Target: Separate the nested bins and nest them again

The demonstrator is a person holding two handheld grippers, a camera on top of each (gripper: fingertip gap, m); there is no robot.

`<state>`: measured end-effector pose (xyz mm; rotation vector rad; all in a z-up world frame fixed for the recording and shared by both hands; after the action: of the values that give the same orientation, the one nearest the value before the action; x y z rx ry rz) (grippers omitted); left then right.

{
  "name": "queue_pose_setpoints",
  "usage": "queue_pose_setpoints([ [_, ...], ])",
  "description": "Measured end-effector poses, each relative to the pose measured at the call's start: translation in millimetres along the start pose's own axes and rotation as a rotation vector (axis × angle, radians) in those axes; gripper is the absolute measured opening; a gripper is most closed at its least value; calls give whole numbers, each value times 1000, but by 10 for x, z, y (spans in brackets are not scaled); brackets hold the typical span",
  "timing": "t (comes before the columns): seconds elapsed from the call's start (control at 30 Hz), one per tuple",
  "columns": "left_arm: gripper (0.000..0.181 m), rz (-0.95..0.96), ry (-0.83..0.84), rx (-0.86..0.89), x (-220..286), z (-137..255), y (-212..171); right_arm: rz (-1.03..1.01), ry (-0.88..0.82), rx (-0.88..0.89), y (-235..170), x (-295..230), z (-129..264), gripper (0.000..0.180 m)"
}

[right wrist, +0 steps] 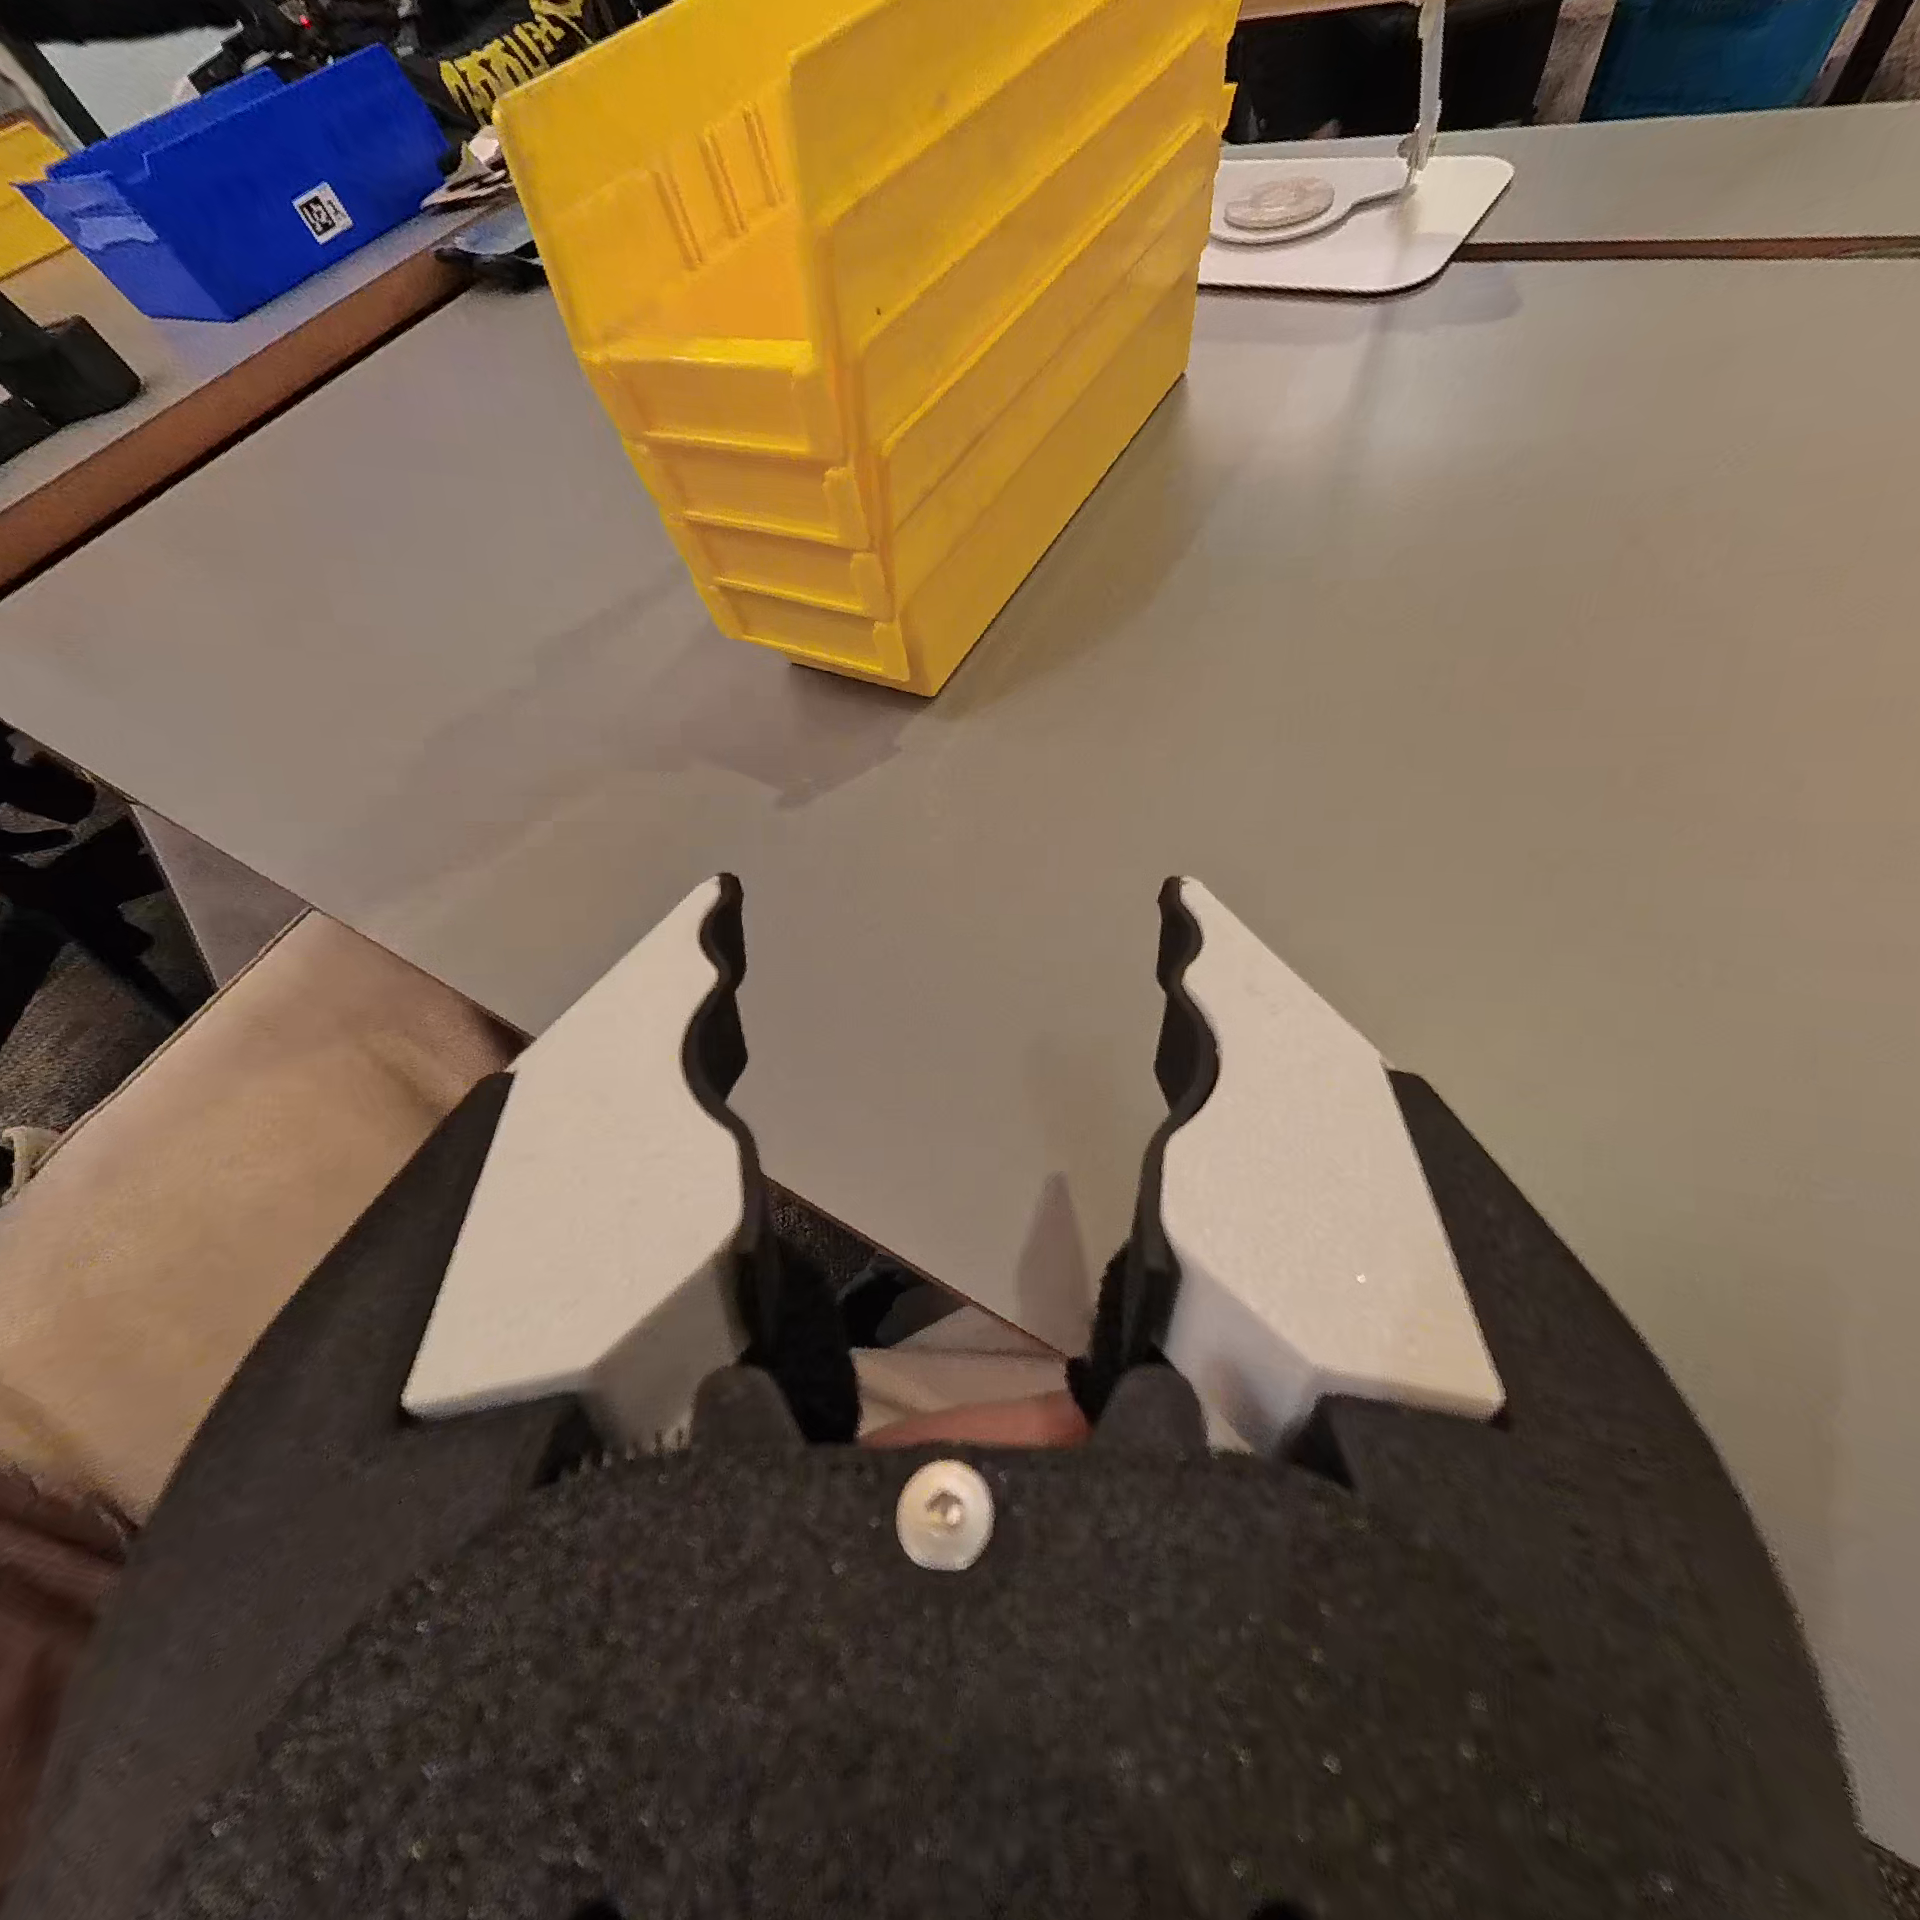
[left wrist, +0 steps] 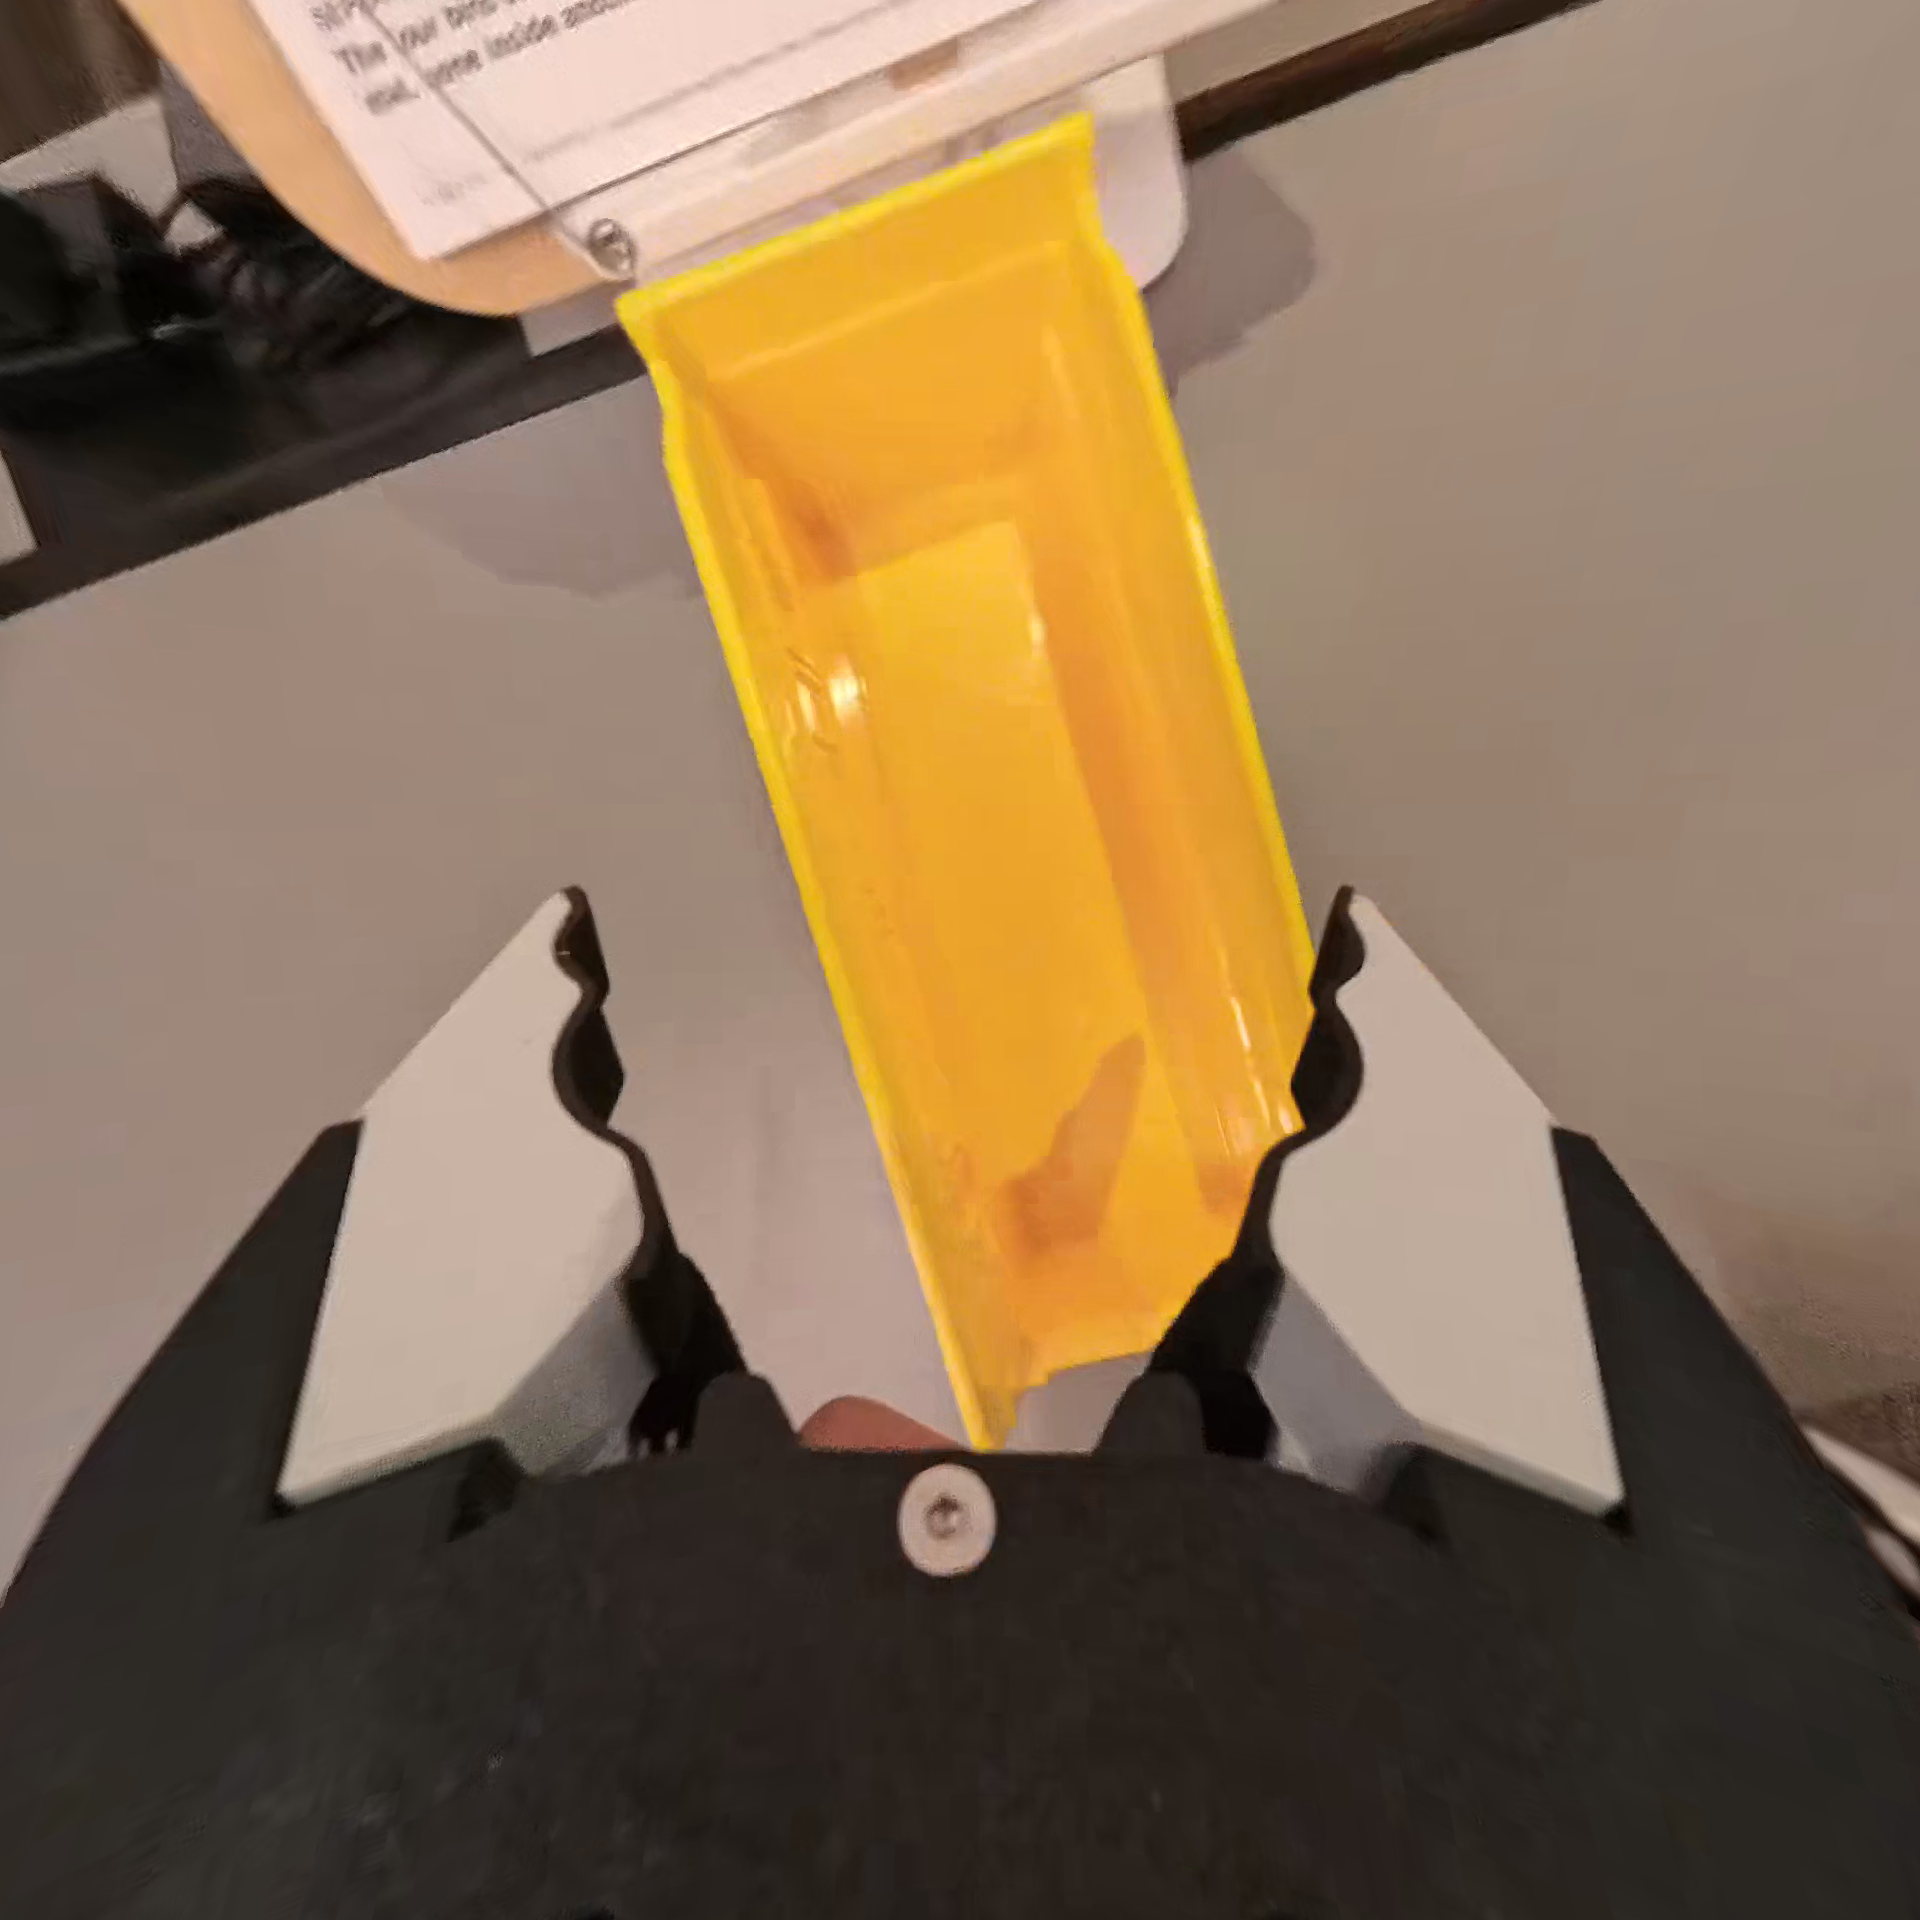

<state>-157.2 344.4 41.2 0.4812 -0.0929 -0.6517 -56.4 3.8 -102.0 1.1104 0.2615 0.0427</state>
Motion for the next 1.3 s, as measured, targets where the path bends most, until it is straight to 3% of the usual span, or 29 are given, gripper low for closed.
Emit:
queue_pose_setpoints([
  [0.17, 134, 77, 50, -148, 147, -345, 210, -17, 14, 5, -1, 7, 32, 80],
  [0.23, 117, 73, 82, -201, 177, -453, 208, -26, 21, -8, -25, 28, 37, 80],
  [0.33, 121, 106, 57, -282, 167, -576, 155, -48, 36, -28, -53, 65, 44, 80],
  [0.5, 97, 67, 54, -373, 148, -532, 191, -90, 49, -34, -56, 108, 64, 80],
  [0.67, 89, 66, 82, -389, 185, -521, 210, -105, 61, -47, -58, 104, 38, 80],
  [1.3, 86, 13, 133, -468, 205, 52, 233, -104, 79, -72, -84, 73, 6, 80],
])
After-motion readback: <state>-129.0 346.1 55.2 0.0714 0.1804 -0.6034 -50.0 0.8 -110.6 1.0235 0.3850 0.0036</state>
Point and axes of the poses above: each gripper's, where its closed fingertips meet, z back along the fingers, y out of its top, x = y × z across the jaws, the point moved 8 cm from there along z, back along the fingers, and after that the axes turned 1 degree about -y, right-handed, at the moved point
